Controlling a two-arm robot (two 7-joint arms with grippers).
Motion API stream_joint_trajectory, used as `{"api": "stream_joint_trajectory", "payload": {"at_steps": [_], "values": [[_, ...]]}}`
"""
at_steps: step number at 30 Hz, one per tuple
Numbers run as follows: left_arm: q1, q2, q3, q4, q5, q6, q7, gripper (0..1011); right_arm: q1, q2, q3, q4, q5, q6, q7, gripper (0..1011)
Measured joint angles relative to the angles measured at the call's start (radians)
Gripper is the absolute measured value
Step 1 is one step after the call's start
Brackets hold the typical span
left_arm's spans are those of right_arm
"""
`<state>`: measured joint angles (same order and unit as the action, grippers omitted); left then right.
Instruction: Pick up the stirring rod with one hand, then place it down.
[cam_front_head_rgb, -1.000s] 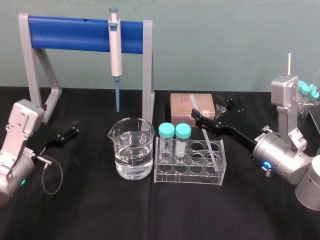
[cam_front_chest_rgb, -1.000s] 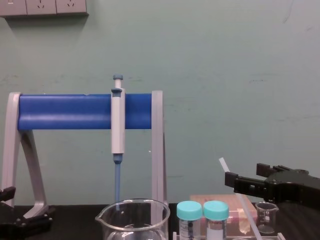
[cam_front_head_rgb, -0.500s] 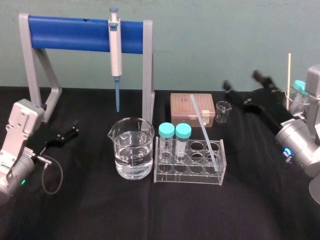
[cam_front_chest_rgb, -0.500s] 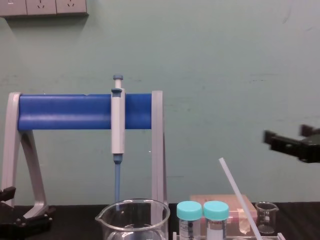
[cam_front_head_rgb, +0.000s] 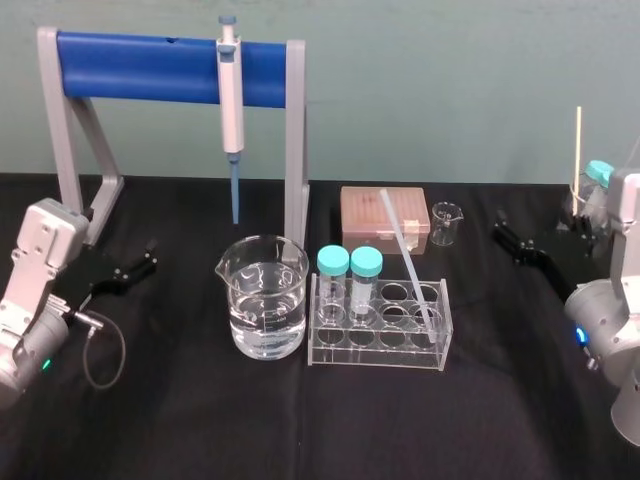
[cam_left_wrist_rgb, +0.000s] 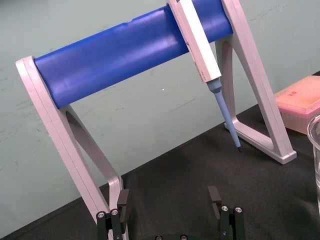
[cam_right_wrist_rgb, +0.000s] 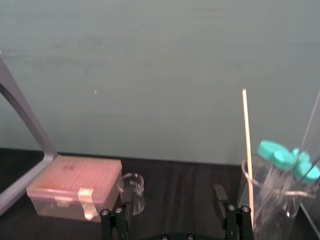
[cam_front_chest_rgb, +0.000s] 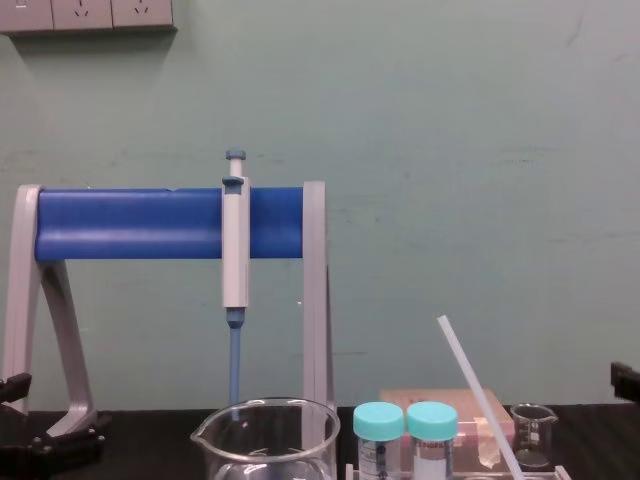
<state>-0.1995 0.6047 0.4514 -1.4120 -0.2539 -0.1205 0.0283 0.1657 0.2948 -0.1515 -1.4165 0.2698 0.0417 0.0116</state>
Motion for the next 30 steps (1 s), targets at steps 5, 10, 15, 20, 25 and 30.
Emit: {"api": "stream_joint_trajectory", "payload": {"at_steps": [5, 10, 15, 20, 25, 30], "values": [[0.000, 0.000, 0.000, 0.000, 0.000, 0.000, 0.000, 1000, 0.000, -0.001, 0.001, 0.002, -0.001, 0.003, 0.000, 1003], [0.000, 0.000, 0.000, 0.000, 0.000, 0.000, 0.000, 1000, 0.000, 0.001, 0.000, 0.000, 0.000, 0.000, 0.001, 1003], [0.000, 0.000, 0.000, 0.000, 0.000, 0.000, 0.000, 1000, 0.001, 0.002, -0.001, -0.002, 0.000, -0.002, 0.001, 1003], [0.000, 0.000, 0.000, 0.000, 0.000, 0.000, 0.000, 1001, 0.001, 0.002, -0.001, -0.002, 0.000, -0.004, 0.001, 1003], [0.000, 0.000, 0.000, 0.000, 0.000, 0.000, 0.000, 1000, 0.002, 0.003, -0.002, -0.003, 0.001, -0.005, 0.001, 1003], [0.000, 0.000, 0.000, 0.000, 0.000, 0.000, 0.000, 1000, 0.002, 0.003, -0.002, -0.003, 0.001, -0.006, 0.002, 1003]]}}
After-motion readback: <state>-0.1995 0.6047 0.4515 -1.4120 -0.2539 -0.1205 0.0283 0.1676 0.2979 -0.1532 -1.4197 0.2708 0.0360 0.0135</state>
